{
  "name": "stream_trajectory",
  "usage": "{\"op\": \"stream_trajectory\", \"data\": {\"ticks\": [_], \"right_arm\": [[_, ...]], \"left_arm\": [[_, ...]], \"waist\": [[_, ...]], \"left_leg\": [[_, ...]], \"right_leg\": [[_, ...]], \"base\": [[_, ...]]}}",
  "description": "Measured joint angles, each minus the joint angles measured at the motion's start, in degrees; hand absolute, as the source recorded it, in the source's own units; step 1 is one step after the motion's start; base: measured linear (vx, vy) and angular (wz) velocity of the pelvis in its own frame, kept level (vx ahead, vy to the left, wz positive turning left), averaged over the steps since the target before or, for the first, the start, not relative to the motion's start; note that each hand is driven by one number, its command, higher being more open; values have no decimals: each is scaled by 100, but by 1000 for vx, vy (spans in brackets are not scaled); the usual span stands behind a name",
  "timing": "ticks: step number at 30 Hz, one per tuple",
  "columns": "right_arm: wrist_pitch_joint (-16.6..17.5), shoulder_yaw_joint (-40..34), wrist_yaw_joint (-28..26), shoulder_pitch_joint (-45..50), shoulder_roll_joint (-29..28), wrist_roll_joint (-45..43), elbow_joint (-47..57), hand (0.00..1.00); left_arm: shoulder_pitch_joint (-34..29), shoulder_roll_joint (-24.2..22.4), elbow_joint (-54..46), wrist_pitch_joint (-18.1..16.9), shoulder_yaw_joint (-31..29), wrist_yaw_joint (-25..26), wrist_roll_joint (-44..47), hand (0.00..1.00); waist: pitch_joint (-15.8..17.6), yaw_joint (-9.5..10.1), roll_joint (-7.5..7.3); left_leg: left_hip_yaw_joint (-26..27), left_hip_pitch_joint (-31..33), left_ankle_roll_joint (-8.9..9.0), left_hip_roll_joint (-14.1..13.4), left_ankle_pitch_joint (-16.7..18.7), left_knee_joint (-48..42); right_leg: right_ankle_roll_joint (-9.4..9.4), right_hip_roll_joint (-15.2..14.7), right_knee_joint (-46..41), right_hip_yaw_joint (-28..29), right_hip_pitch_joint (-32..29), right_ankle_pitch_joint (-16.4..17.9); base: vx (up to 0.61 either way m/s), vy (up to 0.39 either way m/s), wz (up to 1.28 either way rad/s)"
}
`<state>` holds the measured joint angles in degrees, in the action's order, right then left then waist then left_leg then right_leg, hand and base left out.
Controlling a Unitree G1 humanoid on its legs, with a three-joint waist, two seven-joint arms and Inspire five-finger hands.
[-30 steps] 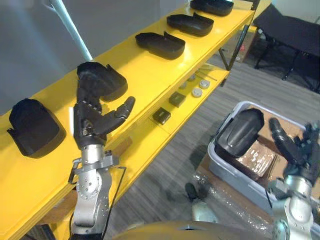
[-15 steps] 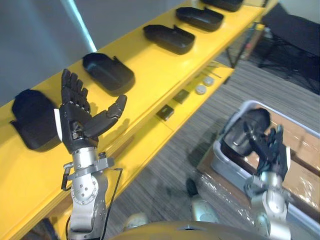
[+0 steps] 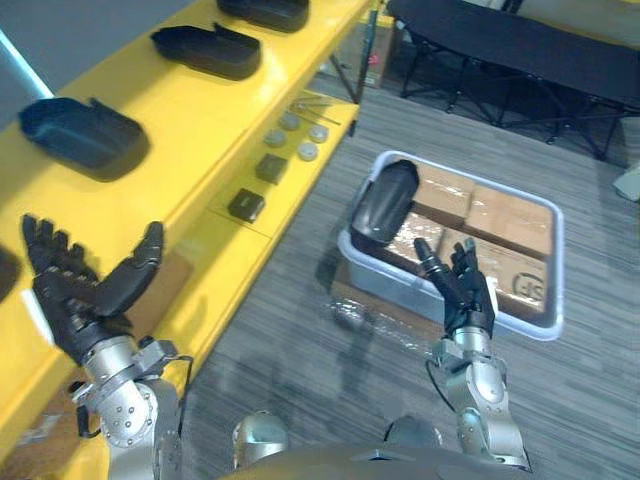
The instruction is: Walk over and take three plastic housings, then place them on the shelf
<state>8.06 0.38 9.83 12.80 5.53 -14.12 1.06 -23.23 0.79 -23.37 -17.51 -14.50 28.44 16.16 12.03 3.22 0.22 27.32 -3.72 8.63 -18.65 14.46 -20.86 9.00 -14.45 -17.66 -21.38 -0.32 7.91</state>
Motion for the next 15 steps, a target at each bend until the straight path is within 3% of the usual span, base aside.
{"op": "stream_trajectory", "data": {"ticks": [1,2,4,5,6,7,9,10,11,12,15], "right_arm": [[-122,-43,-61,-41,266,172,9,100],[-284,-117,-84,-9,442,215,70,100],[-381,-292,-88,18,566,204,206,100],[-380,-451,-97,-22,600,204,297,100],[-380,-539,-94,-60,638,206,334,100],[-382,-651,-92,-173,785,206,349,100],[-378,-652,-92,-302,975,200,298,100],[-359,-581,-116,-474,1142,203,73,100],[-355,-513,-105,-669,1255,205,-217,100],[-365,-394,-77,-937,1259,204,-738,100],[-364,-274,-55,-1577,1246,221,-1718,100]], "left_arm": [[24,-202,33,-6,61,26,15,100],[41,-307,33,-12,190,22,23,100],[16,-314,32,-11,337,4,-32,100],[15,-312,8,-14,395,-45,-91,100],[14,-310,-12,-14,415,-73,-94,100],[-53,-307,-101,-14,432,-138,-108,100],[-112,-292,-221,-85,440,-319,-101,100],[-159,-291,-220,-144,463,-564,-81,100],[-204,-258,-200,-144,493,-781,-55,100],[-214,-80,-128,-121,681,-1044,-60,100],[-145,248,-117,-106,1267,-1631,-2,100]], "waist": [[-24,-64,112],[-29,-120,111],[-20,-207,78],[9,-156,17],[4,-133,27],[-7,-110,49],[-40,-18,102],[-89,12,183],[-157,59,287],[-237,132,142],[-219,148,-83]], "left_leg": [[-81,57,-50,-160,-169,-21],[-194,163,-256,-238,-463,-211],[-544,603,-565,-365,-695,-992],[-881,760,-222,-143,-425,-961],[-1046,842,-137,-6,-328,-846],[-1435,983,-27,319,-260,-473],[-1893,1115,-54,658,-321,168],[-2021,1135,-154,770,-733,642],[-2036,1131,-127,815,-1038,785],[-1993,1022,-149,974,-1053,921],[-2076,1159,-318,1344,-1159,1094]], "right_leg": [[-99,201,115,1,-3,61],[-171,334,249,5,70,94],[-305,387,621,77,308,40],[-375,371,819,235,348,-7],[-391,352,883,304,342,-29],[-406,340,989,445,333,-81],[-364,356,1059,597,333,-118],[-309,389,1054,600,336,-151],[-262,409,1055,629,349,-175],[-105,235,1096,536,304,-275],[70,-94,1046,333,168,-378]], "base": [[81,-455,-37],[86,-455,-23],[76,-297,-32],[68,-147,-58],[73,-85,-74],[71,-27,-71],[75,31,-70],[104,114,-65],[145,151,-69],[126,141,-37],[72,178,22]]}}
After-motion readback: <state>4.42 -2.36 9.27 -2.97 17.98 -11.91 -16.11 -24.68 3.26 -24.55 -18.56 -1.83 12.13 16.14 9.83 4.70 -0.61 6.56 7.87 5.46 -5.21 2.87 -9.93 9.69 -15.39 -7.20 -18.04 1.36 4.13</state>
